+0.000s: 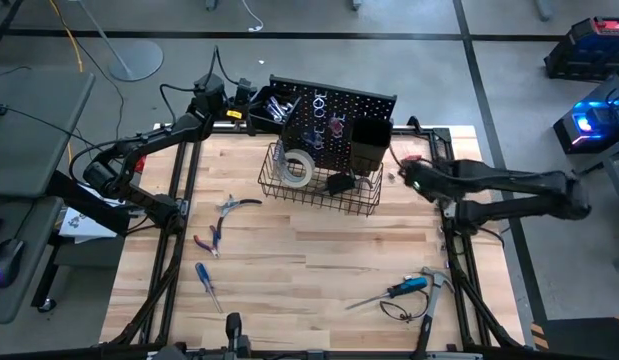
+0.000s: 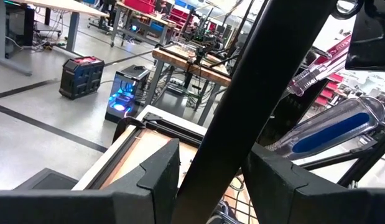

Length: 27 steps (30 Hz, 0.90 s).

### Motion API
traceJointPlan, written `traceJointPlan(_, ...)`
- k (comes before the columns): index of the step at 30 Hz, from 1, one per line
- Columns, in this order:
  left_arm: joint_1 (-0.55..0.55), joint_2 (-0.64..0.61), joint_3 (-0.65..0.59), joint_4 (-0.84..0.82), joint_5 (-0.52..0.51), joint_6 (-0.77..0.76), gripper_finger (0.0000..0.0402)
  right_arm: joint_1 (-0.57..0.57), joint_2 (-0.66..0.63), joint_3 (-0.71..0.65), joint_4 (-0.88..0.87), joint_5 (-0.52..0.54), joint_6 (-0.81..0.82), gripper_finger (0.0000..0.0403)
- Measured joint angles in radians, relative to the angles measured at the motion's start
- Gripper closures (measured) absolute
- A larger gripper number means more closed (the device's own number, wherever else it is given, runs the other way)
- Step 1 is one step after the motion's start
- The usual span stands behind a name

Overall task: Hang tools onto peg board
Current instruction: Put the socket in the left black bin on the pegboard

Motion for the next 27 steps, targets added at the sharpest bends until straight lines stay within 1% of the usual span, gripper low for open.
traceJointPlan(2,0.000,0.000,0.000,0.000,-0.001,0.000,0.0245,-0.084,0.056,-0.014,0.092,-0.072,-0.117,0.0194)
traceJointPlan(3,0.000,0.000,0.000,0.000,-0.001,0.000,0.0245,-0.122,0.085,-0.016,0.120,-0.094,-0.150,0.0194)
traceJointPlan(6,0.000,0.000,0.000,0.000,-0.001,0.000,0.0245,-0.235,0.165,-0.010,0.134,-0.100,-0.203,0.0194)
traceJointPlan(8,0.000,0.000,0.000,0.000,-0.001,-0.001,0.0245,-0.300,0.211,-0.002,0.172,-0.117,-0.273,0.0194)
traceJointPlan(13,0.000,0.000,0.000,0.000,-0.001,0.000,0.0245,-0.441,0.340,-0.002,0.310,-0.289,-0.595,0.0195)
traceJointPlan(15,0.000,0.000,0.000,0.000,-0.002,0.000,0.0245,-0.484,0.387,-0.002,0.339,-0.338,-0.719,0.0195)
traceJointPlan(18,0.000,0.000,0.000,0.000,-0.002,0.000,0.0245,-0.528,0.436,-0.002,0.367,-0.388,-0.866,0.0195)
traceJointPlan(21,0.000,0.000,0.000,0.000,-0.002,0.000,0.0245,-0.542,0.467,-0.002,0.397,-0.447,-1.003,0.0195)
traceJointPlan(27,0.000,0.000,0.000,0.000,-0.004,0.015,0.0245,-0.543,0.535,0.054,0.399,-0.451,-1.184,0.0195)
